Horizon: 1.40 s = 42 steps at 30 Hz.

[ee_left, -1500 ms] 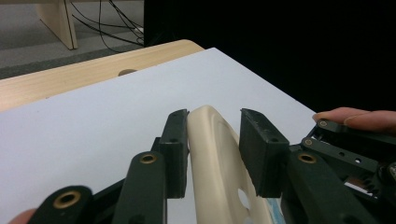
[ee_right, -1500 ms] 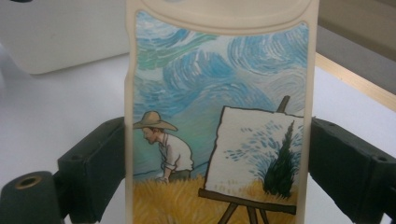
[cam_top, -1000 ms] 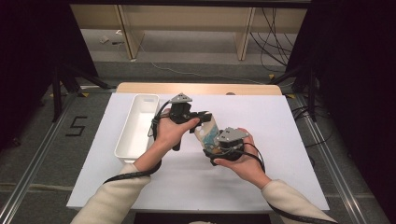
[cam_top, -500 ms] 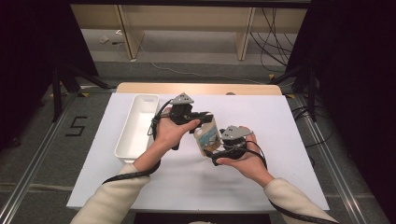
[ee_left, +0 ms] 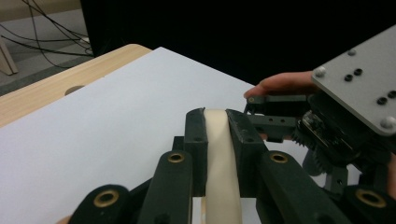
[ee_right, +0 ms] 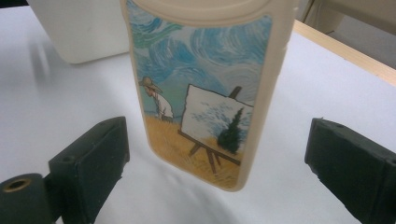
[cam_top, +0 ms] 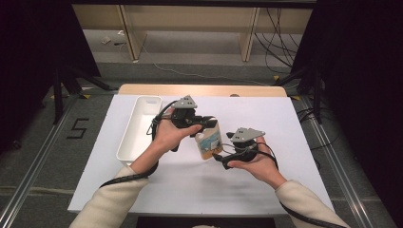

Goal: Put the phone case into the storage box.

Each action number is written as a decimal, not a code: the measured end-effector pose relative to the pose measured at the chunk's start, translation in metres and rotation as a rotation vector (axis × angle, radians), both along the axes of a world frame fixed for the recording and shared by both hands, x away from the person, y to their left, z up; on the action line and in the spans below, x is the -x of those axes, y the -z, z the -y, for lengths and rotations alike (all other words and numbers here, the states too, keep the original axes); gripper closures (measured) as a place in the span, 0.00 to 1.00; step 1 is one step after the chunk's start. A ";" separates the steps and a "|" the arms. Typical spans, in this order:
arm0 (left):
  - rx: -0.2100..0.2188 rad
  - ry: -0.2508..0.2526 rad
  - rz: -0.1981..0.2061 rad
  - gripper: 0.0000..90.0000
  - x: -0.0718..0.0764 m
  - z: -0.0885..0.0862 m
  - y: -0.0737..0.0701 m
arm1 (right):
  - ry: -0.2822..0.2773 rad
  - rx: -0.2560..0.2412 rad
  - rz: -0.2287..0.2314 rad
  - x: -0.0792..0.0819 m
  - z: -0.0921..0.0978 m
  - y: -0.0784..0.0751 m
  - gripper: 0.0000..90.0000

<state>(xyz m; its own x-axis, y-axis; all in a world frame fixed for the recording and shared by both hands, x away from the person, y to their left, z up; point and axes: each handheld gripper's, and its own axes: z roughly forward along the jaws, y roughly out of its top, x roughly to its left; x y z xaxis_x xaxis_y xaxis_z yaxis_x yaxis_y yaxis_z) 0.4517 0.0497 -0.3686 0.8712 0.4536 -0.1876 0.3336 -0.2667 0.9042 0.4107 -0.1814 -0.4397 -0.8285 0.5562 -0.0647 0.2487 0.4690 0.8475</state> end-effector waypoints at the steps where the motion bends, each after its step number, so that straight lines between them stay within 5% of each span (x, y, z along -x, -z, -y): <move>1: -0.001 0.007 0.001 0.88 0.000 0.000 0.000 | -0.007 0.000 0.000 0.000 0.001 0.000 0.10; 29: -0.021 0.192 0.056 0.88 0.006 0.003 -0.004 | -0.077 -0.003 -0.031 -0.003 0.003 0.005 0.18; 42: -0.016 0.206 0.069 0.88 0.008 0.005 -0.005 | -0.111 -0.022 -0.034 -0.006 0.003 0.005 0.29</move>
<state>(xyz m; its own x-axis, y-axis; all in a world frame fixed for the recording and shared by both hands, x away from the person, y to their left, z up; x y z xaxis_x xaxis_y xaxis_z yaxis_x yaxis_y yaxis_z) 0.4438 0.0448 -0.3632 0.9563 0.2672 -0.1186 0.2080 -0.3369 0.9183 0.4168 -0.1842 -0.4449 -0.8864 0.4623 -0.0244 0.2252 0.4767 0.8497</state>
